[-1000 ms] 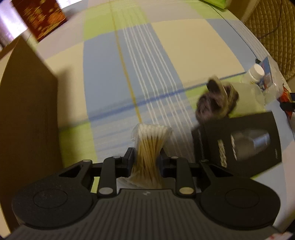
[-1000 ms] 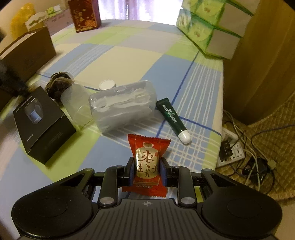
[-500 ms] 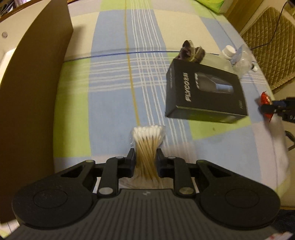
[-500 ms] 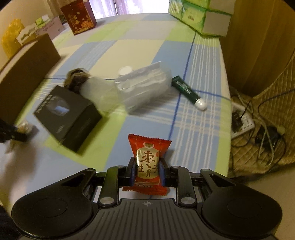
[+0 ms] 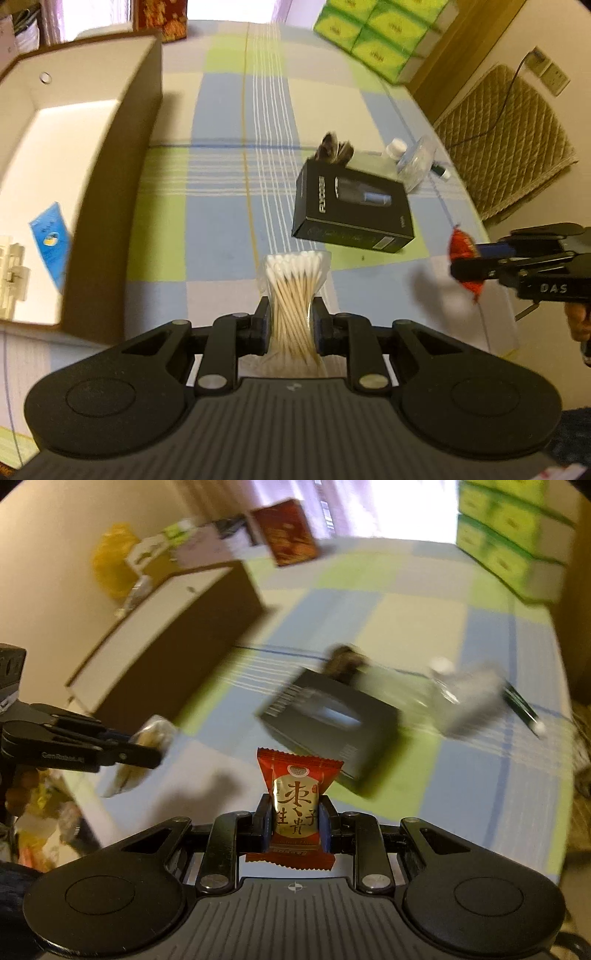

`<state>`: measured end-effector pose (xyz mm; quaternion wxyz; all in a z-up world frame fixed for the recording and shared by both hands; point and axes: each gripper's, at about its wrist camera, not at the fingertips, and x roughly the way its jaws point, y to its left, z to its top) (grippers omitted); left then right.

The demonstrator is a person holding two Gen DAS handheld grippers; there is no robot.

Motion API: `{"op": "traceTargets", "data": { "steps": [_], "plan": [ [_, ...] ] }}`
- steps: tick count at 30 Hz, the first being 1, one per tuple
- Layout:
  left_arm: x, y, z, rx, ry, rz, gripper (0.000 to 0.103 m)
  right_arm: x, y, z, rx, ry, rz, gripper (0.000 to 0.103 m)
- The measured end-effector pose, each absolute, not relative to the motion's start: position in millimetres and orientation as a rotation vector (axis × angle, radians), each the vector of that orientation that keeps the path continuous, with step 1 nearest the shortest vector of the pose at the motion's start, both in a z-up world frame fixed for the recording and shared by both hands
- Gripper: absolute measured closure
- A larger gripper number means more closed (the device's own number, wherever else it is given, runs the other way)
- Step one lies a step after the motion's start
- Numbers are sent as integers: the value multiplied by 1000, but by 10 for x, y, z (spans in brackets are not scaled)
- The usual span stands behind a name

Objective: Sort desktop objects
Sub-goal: 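Carry the swab bag and candy packet over the box with both tools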

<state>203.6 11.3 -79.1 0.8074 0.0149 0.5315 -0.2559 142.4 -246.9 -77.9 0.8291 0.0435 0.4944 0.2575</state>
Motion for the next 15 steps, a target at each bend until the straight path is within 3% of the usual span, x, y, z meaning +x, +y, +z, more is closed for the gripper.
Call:
{"op": "traceTargets", "data": {
  "steps": [15],
  "plan": [
    [1873,1111,-97,-54,954,-455,86,1478,-1264,-351,44,931,789,81]
  ]
}}
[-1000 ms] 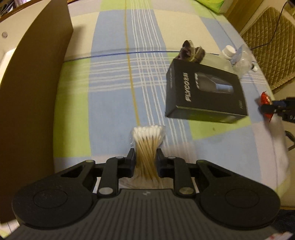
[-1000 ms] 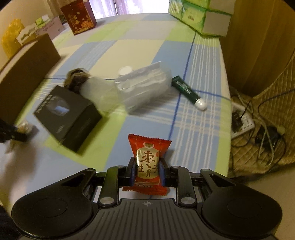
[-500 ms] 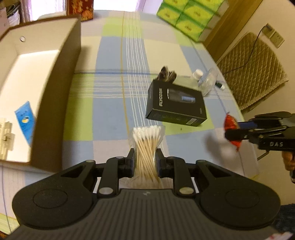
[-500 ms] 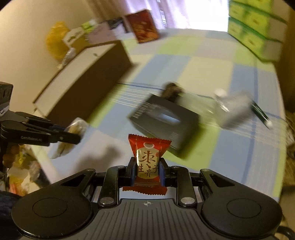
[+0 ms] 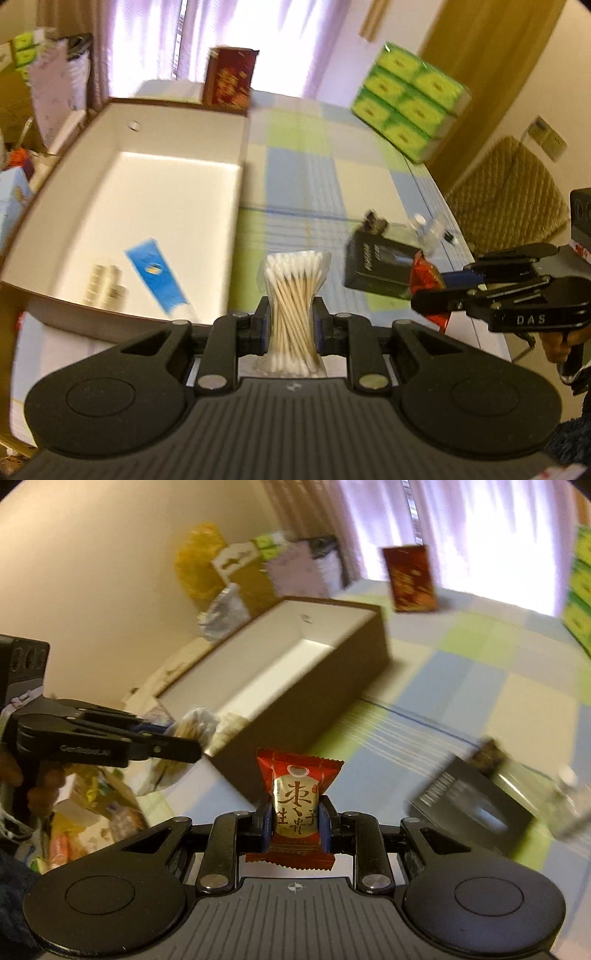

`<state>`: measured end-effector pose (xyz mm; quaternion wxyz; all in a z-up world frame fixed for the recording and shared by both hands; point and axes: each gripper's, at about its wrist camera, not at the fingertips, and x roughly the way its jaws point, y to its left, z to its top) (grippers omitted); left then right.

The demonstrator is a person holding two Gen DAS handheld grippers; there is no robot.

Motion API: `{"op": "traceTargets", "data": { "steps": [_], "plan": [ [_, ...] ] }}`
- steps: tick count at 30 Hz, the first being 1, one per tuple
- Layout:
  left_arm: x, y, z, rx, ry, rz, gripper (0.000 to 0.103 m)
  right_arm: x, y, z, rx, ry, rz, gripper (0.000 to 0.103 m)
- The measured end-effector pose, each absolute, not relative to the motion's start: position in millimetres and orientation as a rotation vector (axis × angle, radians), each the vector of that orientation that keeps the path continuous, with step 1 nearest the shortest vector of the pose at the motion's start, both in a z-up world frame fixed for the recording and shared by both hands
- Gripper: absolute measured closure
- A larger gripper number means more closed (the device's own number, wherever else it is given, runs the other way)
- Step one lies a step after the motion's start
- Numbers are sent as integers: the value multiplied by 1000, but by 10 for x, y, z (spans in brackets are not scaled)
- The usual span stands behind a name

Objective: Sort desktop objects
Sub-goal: 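Carry the swab bag and candy packet over the box with both tools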

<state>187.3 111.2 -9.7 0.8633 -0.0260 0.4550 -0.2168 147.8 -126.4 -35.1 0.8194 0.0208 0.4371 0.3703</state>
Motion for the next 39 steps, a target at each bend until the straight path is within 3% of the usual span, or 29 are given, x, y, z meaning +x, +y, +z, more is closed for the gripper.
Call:
{"op": "traceTargets", "data": {
  "steps": [20,39],
  "plan": [
    [2629,2219,-5,-31,892,-356,86,2163,338,-427,-25,873,767,81],
    [3748,2238,-715,169,1035,-459,85,2949,1072,-1041,-215,1009,581,81]
  ]
}}
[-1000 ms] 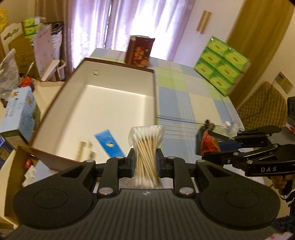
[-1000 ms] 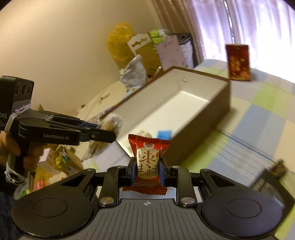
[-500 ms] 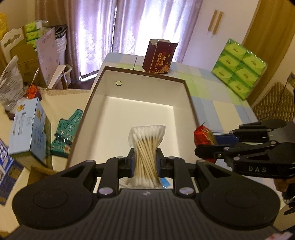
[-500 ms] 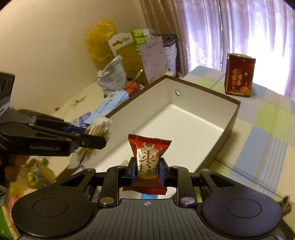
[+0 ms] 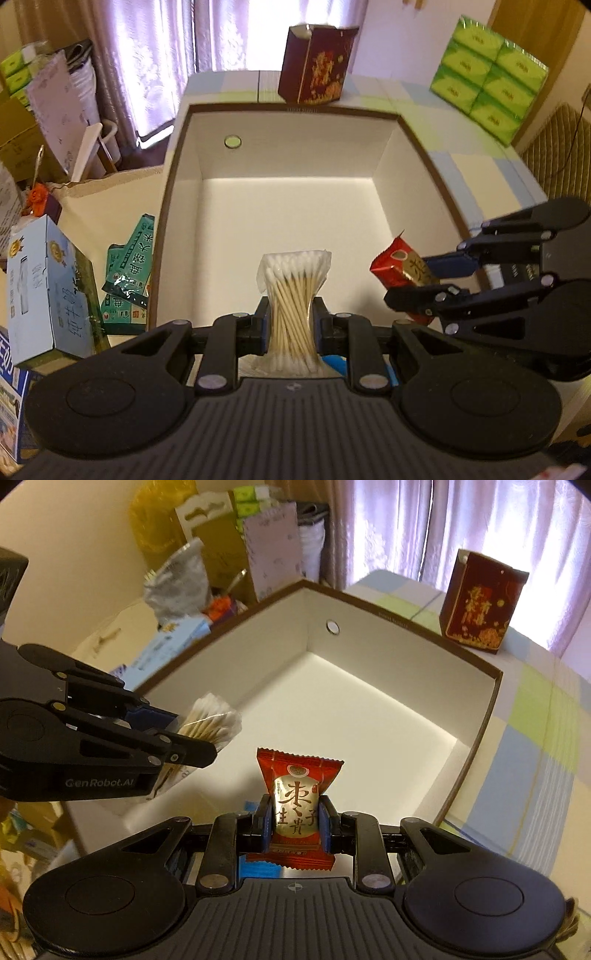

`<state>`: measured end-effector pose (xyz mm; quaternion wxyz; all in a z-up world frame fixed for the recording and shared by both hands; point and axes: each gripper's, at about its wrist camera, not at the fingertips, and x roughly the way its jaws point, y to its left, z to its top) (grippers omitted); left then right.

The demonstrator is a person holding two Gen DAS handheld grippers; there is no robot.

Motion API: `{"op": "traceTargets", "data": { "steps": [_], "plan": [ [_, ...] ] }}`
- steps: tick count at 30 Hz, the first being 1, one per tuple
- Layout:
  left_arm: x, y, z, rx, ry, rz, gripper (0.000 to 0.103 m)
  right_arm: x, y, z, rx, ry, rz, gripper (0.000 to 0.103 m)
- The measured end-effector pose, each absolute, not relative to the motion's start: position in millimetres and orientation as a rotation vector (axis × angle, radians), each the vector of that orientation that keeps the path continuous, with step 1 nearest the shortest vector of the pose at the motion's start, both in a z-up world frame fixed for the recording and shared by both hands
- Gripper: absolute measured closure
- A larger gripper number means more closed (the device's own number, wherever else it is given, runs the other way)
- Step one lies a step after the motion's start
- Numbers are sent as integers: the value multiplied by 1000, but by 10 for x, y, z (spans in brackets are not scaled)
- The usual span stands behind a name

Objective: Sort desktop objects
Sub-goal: 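Carry the swab bag and candy packet over the box with both tools, then open both tools to drop the swab bag and candy into the box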

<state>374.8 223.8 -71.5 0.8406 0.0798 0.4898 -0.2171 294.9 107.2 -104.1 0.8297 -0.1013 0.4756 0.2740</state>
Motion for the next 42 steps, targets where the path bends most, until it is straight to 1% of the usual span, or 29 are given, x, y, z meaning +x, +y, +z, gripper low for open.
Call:
{"op": "traceTargets", "data": {
  "steps": [10,12,14,22,23,24,25,26,27,28,31,33,35,37,38,39,41,42],
  "plan": [
    [3999,2179,-1086,242,1100,-472,84,3104,1145,-1259,-305,1045,546,81],
    [4016,2172,-1119,261,1101,-467,81,3108,1158,-1277,-312,1050,545,81],
    [4024,2174,-1130,263,1104,-463,73,3104,1161,-1291,-319,1055,546,81],
    [4041,2213,-1109,250,1105,-466,73,3120,1158,-1295,-327,1051,556,81],
    [4035,2215,-1100,249,1103,-468,73,3116,1158,-1294,-326,1049,566,79],
    [4031,2212,-1092,249,1100,-469,72,3106,1159,-1290,-327,1046,573,77],
    [4022,2209,-1078,249,1096,-469,71,3093,1157,-1285,-331,1038,575,66],
    [4014,2208,-1065,248,1093,-469,68,3071,1155,-1272,-336,1023,578,49],
    [4004,2209,-1046,248,1089,-468,66,3042,1149,-1251,-343,1002,581,41],
    [3991,2212,-1028,246,1085,-470,65,3015,1145,-1238,-351,987,583,36],
    [3961,2219,-974,242,1076,-471,61,2957,1145,-1188,-371,966,598,33],
    [3934,2231,-928,237,1069,-472,55,2917,1131,-1154,-372,956,613,26],
    [3896,2236,-877,241,1055,-461,39,2866,1113,-1110,-371,936,624,13],
    [3847,2246,-819,250,1040,-445,34,2805,1105,-1066,-377,913,635,6],
    [3820,2257,-785,247,1032,-444,34,2775,1104,-1046,-381,902,640,3],
    [3802,2267,-760,240,1031,-445,32,2741,1106,-1030,-386,895,644,2],
    [3759,2277,-706,230,1030,-439,20,2687,1110,-1004,-390,890,650,2],
    [3735,2280,-679,232,1022,-435,18,2665,1108,-990,-388,889,650,2]
  ]
}}
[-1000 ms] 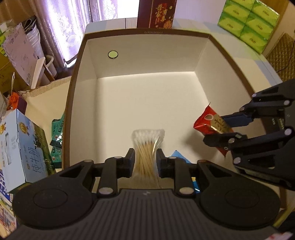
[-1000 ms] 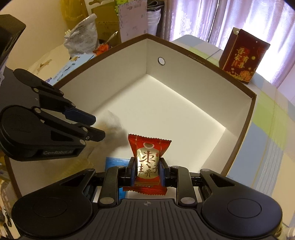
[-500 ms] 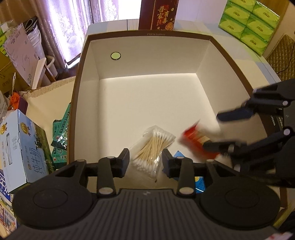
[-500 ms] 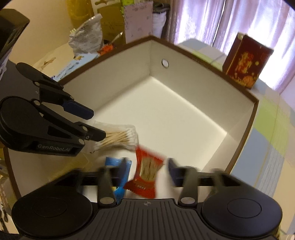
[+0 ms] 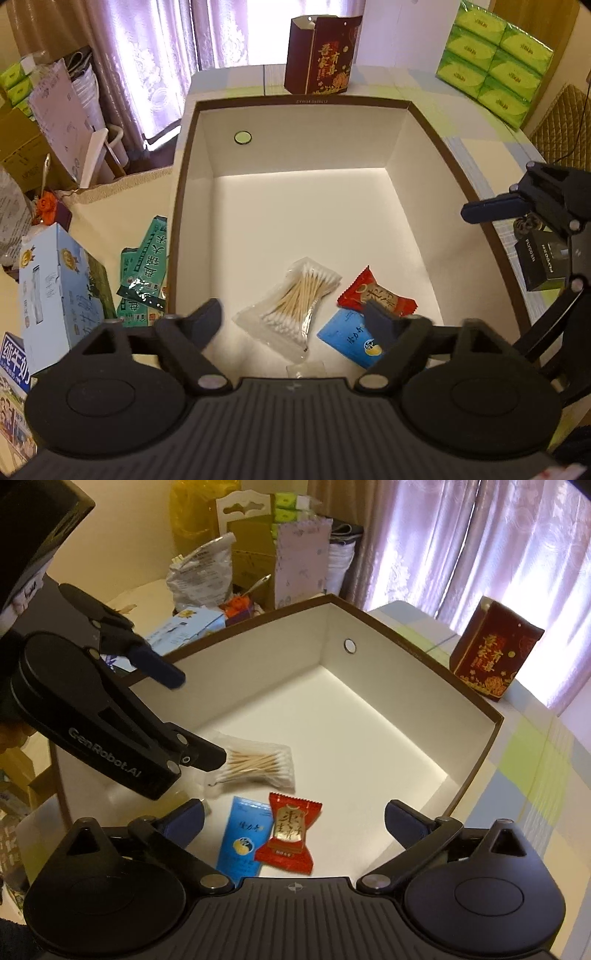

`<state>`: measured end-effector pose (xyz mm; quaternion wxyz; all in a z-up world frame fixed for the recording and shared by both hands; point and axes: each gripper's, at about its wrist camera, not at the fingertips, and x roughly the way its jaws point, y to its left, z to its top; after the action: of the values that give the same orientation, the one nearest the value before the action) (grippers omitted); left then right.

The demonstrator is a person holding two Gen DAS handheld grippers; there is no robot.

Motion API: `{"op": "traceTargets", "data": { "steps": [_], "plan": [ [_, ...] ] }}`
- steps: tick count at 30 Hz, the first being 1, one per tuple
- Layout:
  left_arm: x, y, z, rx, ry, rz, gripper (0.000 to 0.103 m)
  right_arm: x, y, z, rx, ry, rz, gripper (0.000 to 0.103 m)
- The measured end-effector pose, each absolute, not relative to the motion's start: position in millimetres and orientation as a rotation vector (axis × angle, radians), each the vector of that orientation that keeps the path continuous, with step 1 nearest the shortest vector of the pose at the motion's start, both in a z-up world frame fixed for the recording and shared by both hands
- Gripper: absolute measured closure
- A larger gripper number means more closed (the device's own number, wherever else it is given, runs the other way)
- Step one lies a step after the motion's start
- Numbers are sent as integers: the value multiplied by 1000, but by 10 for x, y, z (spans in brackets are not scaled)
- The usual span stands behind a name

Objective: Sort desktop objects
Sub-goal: 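Open both tools to drop the swab bag and candy into the box, then withdraw both tools from the box toward the items on the table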

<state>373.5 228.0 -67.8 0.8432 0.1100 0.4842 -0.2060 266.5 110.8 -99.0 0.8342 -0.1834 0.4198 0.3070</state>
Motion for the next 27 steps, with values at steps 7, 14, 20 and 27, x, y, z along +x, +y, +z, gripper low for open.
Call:
{"op": "traceTargets", "data": {
  "steps": [7,14,20,27],
  "plan": [
    [3569,2270,-533,234,991,-412,14,2557,1060,-920,-351,896,640,2],
    [3429,2309,-422,227,970,-379,10,2434,982,-831,-314,894,639,2],
    [3265,2349,-331,214,955,-355,9,2288,888,-745,-271,896,647,2],
    [2988,2382,-271,186,954,-318,9,2054,783,-662,-241,889,667,2]
  ]
}}
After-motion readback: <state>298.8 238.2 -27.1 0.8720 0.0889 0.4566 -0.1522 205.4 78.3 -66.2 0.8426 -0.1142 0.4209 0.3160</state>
